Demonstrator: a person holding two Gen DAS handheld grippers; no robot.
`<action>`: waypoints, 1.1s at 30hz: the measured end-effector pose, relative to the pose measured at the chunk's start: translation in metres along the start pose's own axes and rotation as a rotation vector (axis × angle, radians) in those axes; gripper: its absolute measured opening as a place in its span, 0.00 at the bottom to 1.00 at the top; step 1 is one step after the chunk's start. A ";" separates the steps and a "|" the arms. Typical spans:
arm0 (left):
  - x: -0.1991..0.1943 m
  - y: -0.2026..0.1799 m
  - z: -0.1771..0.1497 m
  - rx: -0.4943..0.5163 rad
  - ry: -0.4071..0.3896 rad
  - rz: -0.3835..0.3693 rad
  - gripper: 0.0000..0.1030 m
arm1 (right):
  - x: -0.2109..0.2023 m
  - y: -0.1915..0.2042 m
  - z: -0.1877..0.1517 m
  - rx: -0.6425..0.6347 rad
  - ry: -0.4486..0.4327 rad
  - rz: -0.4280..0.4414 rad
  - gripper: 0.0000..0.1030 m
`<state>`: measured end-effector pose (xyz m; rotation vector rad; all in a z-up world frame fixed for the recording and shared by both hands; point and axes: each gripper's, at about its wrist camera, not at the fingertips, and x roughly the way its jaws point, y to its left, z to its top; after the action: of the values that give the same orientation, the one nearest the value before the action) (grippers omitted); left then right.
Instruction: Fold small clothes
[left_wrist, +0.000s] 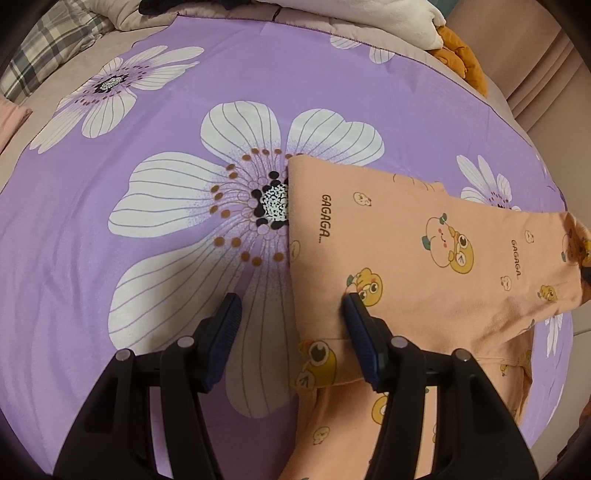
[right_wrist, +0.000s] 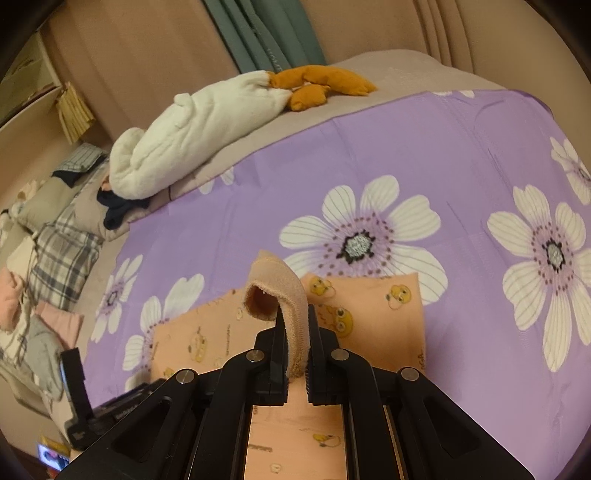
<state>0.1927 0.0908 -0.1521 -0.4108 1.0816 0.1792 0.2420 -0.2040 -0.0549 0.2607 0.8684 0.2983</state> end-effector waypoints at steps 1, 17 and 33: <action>0.000 -0.001 0.000 0.006 0.002 0.005 0.56 | 0.001 -0.003 -0.001 0.005 0.003 -0.003 0.08; 0.004 -0.016 0.004 0.045 0.008 0.003 0.51 | 0.015 -0.034 -0.015 0.058 0.055 -0.040 0.08; 0.010 -0.017 0.002 0.046 0.017 0.014 0.54 | 0.038 -0.067 -0.038 0.157 0.150 -0.104 0.08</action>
<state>0.2048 0.0761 -0.1561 -0.3646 1.1031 0.1631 0.2454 -0.2490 -0.1285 0.3407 1.0525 0.1537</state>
